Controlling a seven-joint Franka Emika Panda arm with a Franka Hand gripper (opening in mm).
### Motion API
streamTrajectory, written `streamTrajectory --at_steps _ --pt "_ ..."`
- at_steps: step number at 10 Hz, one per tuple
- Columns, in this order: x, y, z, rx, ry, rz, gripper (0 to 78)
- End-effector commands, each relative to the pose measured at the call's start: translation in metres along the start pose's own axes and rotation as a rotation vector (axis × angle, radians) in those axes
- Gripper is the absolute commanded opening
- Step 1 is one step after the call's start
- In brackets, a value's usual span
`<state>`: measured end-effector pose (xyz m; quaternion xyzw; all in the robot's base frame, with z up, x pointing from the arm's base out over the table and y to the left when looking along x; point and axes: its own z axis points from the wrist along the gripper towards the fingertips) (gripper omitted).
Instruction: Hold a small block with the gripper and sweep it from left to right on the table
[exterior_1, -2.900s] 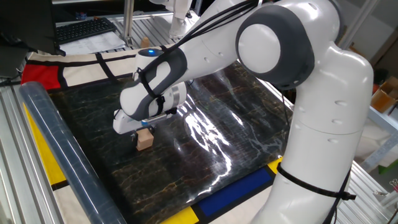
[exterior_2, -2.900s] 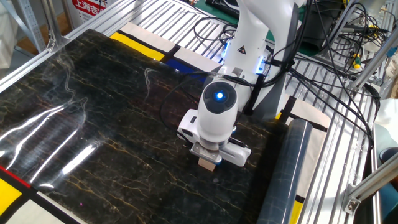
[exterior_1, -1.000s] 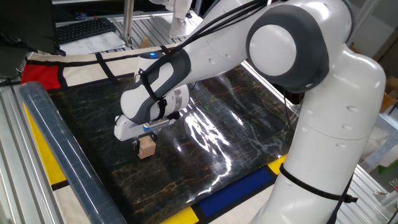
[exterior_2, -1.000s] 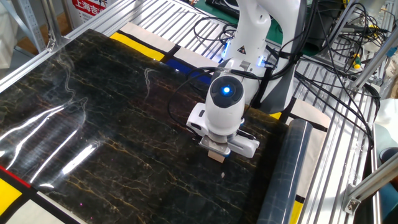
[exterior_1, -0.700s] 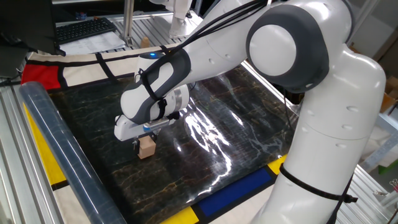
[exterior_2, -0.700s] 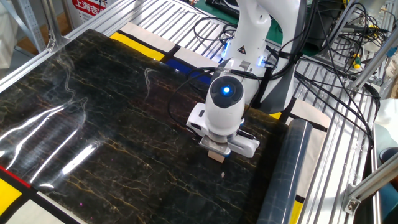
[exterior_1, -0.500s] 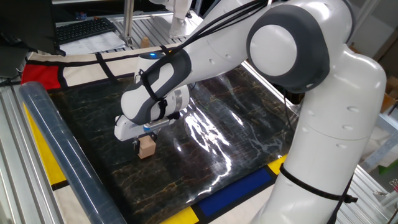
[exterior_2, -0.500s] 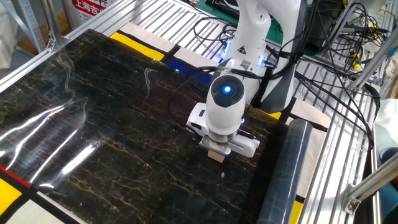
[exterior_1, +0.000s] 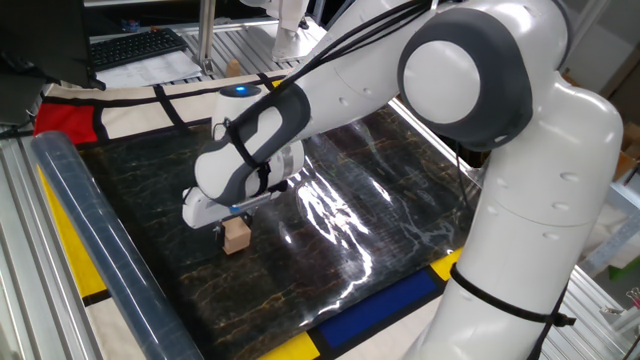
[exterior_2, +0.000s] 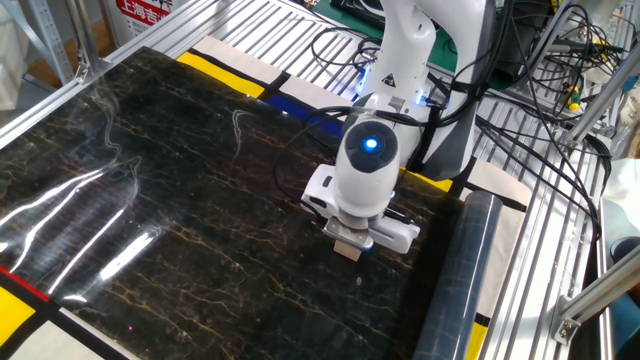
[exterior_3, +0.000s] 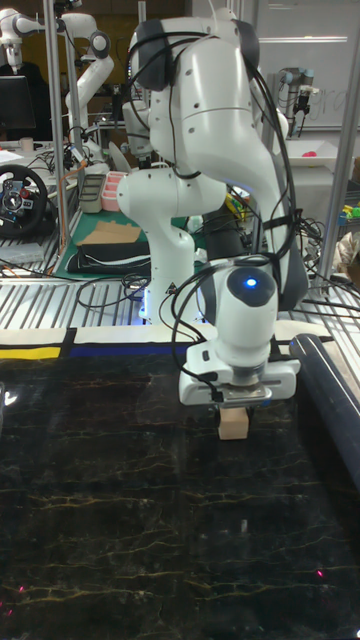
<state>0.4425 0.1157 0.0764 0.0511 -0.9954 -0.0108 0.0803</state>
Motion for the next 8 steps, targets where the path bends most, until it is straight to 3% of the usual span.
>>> streamTrajectory --at_steps 1,4,5,8 --pt "-0.0012 0.0008 -0.0025 0.034 -0.015 0.006 1.1" --pt "-0.0011 0.0011 -0.0027 0.033 -0.017 0.013 1.1" --pt "-0.0011 0.0011 -0.0027 0.033 -0.017 0.013 77.4" --pt "-0.0011 0.0011 -0.0027 0.033 -0.017 0.013 77.4"
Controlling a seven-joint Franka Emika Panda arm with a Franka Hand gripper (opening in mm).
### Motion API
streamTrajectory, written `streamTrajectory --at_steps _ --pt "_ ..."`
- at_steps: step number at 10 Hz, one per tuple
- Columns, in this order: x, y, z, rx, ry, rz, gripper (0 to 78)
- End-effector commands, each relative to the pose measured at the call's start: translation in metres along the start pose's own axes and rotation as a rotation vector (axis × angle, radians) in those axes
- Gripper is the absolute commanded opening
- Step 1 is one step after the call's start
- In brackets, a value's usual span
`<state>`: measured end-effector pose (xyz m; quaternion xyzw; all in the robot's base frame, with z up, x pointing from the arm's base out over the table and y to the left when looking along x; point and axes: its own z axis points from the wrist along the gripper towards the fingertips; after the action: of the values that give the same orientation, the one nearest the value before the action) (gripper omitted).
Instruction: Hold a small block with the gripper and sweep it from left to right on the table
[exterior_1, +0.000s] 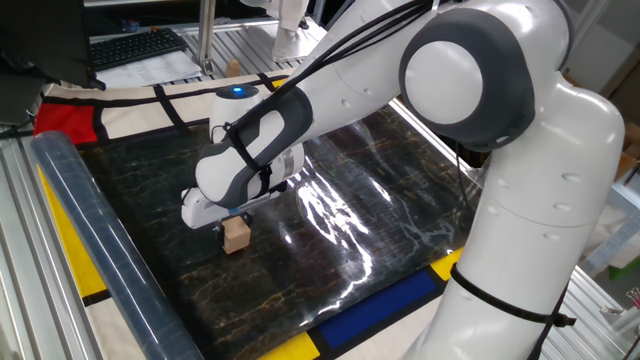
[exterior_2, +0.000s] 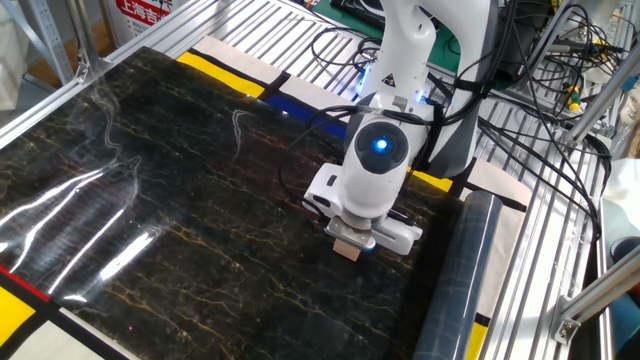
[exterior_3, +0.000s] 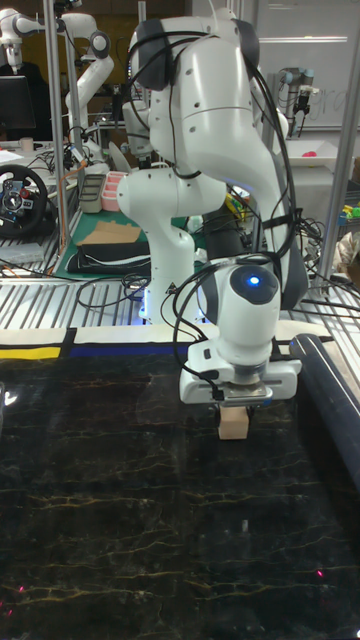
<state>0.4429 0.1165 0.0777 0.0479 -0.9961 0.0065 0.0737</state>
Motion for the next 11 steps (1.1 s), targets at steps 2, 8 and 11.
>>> streamTrajectory --at_steps 2,8,11 --pt "-0.001 0.0 -0.001 -0.002 -0.005 0.004 77.4" --pt "-0.011 -0.009 -0.029 -0.036 -0.016 -0.01 77.4" --pt "-0.01 -0.015 -0.047 -0.049 -0.037 -0.015 77.4"
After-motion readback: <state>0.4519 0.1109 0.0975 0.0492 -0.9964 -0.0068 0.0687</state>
